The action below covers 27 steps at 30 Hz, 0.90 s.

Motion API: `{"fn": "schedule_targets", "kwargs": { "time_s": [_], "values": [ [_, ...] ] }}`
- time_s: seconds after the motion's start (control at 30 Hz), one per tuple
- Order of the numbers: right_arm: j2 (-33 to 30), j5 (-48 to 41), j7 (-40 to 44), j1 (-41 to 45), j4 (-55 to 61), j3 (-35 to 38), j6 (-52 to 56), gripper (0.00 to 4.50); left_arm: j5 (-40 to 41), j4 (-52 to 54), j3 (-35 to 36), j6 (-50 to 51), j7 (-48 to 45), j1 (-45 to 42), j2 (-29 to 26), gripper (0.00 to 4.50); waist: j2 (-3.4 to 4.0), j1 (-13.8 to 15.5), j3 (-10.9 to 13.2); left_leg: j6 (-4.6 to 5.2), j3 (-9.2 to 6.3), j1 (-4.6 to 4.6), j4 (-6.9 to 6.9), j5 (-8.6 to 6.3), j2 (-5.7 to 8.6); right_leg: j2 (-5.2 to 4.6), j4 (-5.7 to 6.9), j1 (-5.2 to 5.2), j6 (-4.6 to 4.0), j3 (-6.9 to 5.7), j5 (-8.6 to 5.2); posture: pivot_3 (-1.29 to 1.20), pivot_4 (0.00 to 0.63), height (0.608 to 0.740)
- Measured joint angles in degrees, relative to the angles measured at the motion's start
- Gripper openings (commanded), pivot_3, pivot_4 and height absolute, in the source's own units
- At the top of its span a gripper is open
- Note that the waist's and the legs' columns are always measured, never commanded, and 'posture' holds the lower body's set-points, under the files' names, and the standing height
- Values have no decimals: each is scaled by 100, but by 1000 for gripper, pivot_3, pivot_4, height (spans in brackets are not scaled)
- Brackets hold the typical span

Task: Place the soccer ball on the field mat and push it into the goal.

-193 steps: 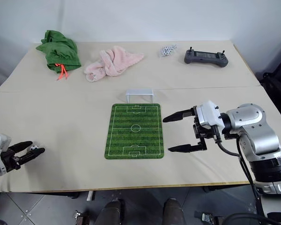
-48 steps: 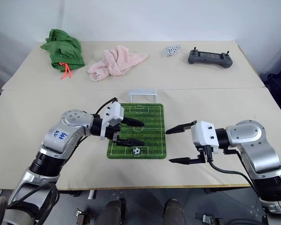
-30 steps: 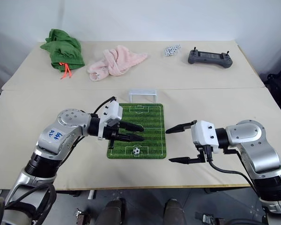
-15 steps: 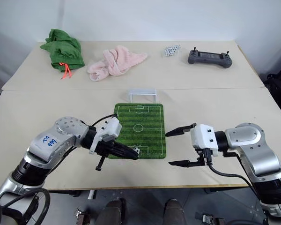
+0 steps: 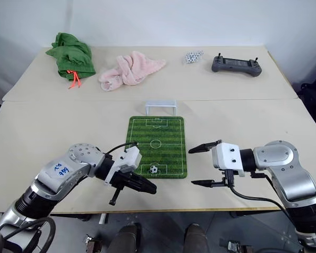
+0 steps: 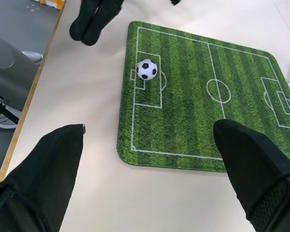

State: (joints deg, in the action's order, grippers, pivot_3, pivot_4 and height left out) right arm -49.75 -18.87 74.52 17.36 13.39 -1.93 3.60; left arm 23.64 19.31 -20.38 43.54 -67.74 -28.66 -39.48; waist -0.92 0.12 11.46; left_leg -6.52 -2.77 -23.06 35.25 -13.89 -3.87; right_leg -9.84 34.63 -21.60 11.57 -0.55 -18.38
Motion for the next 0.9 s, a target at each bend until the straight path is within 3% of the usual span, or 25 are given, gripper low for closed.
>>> {"fn": "schedule_targets", "kwargs": {
  "time_s": [0.73,0.83,0.9],
  "values": [
    [-1,-398,-260,-69,255,73,291,4500,-238,-104,4,-210,553,215,114,20,0,7,0,0,0,0,-1,0,0,0,-1,0,0,0,0,0,150,740],
    [-6,-404,-261,-75,256,76,290,4500,-409,-413,2,-442,672,190,233,20,0,13,0,0,0,0,0,0,0,0,-1,0,0,0,0,0,150,740],
    [-13,-423,-265,-100,269,102,302,4500,-712,-1158,1,-844,995,-62,532,20,0,51,0,0,0,0,6,0,0,0,0,0,0,0,0,0,150,740]
  ]
}}
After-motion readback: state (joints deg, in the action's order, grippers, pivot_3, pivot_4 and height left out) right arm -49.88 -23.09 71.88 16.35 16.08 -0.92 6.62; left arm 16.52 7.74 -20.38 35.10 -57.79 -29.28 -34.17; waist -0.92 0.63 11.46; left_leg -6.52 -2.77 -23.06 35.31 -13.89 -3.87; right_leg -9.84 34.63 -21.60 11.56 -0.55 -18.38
